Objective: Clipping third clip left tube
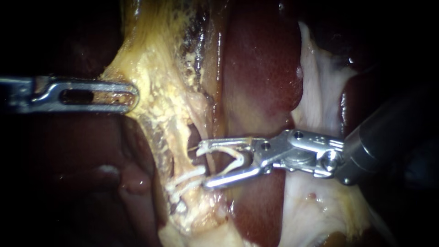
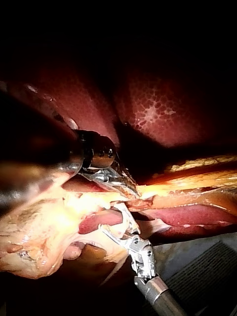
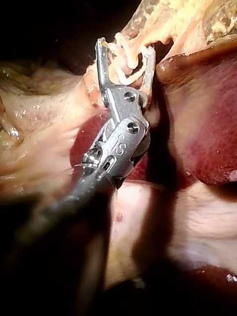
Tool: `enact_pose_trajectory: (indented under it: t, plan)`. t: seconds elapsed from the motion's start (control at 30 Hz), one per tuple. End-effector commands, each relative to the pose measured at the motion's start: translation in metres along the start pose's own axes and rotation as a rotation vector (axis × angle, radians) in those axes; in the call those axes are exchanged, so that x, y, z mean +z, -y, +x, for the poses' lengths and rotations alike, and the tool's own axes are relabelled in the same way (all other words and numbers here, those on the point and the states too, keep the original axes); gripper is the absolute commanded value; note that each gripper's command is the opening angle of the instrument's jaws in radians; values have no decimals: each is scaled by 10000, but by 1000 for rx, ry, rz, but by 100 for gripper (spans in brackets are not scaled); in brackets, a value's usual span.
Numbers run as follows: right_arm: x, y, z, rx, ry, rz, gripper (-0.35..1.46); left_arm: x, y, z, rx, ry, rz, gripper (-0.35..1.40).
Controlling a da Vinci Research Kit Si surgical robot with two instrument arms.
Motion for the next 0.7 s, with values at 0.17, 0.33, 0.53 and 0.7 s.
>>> enact_pose_trajectory:
  t: [0.17,0.33,0.53,0.7]
  plan:
    - [8,-10,-6,8,7,0,58,-1,0,0,1,-1,1,-35]
    - [18,-20,-11,3,11,6,58,-1,0,0,1,-1,1,-35]
    - [22,-21,-9,1,17,64,58,-2,0,1,1,-1,1,-35]
    - [26,-23,-3,13,2,167,53,-2,-1,0,1,-1,1,-35]
